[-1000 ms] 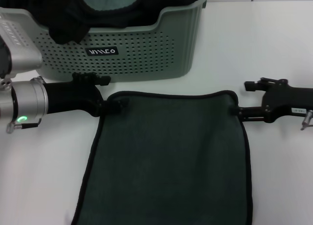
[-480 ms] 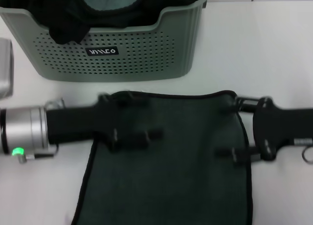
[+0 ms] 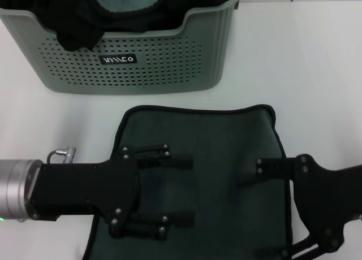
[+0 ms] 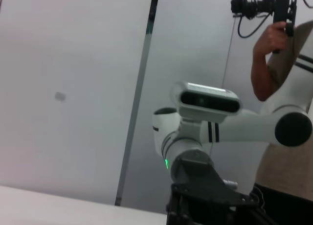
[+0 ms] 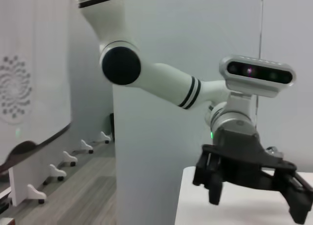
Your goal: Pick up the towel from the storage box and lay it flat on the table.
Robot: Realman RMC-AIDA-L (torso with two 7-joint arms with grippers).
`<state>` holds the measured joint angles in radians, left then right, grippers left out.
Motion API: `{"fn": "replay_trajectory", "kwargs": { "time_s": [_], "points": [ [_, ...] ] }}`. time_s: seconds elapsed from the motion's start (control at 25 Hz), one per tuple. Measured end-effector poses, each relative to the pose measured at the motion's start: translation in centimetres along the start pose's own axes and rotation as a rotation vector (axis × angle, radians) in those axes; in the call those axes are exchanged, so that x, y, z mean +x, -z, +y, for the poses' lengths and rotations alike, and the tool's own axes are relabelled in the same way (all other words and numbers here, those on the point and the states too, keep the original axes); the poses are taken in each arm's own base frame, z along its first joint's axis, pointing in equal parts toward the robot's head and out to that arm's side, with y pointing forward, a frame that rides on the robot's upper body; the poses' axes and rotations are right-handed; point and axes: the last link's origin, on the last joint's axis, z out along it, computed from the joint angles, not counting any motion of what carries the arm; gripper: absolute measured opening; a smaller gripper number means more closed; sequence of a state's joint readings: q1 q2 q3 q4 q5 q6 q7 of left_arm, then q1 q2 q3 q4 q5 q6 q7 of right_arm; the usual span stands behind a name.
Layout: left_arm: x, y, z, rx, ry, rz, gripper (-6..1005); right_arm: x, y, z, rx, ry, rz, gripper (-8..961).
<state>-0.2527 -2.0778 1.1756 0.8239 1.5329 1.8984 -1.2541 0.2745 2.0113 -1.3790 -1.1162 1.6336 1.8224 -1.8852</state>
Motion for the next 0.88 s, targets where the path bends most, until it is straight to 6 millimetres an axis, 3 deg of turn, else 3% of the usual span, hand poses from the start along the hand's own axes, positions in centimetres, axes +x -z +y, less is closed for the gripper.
{"fn": "replay_trajectory", "kwargs": {
  "time_s": [0.72, 0.88],
  "points": [
    [-0.2, 0.6, 0.9, -0.021, -0.016, 0.049, 800, 0.2, 0.0, 0.1, 0.024, -0.004, -0.012, 885],
    [-0.1, 1.3, 0.9, -0.026, -0.021, 0.038, 800, 0.7, -0.7, -0.1, 0.025, 0.005, -0.036, 885]
  ]
}}
